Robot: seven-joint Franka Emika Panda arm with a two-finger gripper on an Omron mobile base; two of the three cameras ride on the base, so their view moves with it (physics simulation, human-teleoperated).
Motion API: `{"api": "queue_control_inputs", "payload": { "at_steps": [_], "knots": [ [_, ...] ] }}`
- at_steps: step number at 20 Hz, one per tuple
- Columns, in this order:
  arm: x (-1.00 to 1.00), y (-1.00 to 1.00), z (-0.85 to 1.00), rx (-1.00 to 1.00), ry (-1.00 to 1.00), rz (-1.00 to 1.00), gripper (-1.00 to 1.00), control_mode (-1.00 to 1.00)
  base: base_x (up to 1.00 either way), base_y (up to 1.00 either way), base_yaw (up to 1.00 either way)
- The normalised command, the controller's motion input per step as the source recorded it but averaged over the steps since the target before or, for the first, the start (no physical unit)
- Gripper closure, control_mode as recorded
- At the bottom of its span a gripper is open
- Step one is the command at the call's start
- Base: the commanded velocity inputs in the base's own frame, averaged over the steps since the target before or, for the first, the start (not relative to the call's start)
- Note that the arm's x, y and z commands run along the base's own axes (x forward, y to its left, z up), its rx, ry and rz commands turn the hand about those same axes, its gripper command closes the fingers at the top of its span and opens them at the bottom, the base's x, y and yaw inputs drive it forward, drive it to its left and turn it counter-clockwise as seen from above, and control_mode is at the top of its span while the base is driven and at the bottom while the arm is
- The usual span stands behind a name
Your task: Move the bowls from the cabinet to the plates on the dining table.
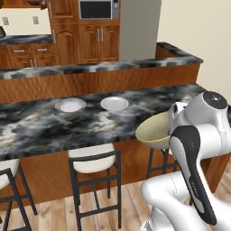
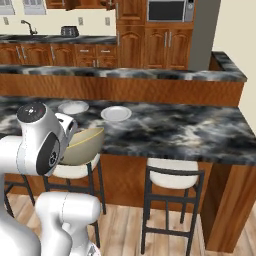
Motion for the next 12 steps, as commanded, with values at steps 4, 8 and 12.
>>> {"api": "queue_control_inputs", "payload": {
  "at_steps": [4,8,12],
  "knots": [
    [0.00,0.00,0.00,0.00,0.00,0.00,1.00,1.00,0.35,0.00,0.13],
    [0.00,0.00,0.00,0.00,0.00,0.00,1.00,1.00,0.33,0.00,0.12],
    [0.00,0.00,0.00,0.00,0.00,0.00,1.00,1.00,0.38,0.00,0.10]
  ]
}}
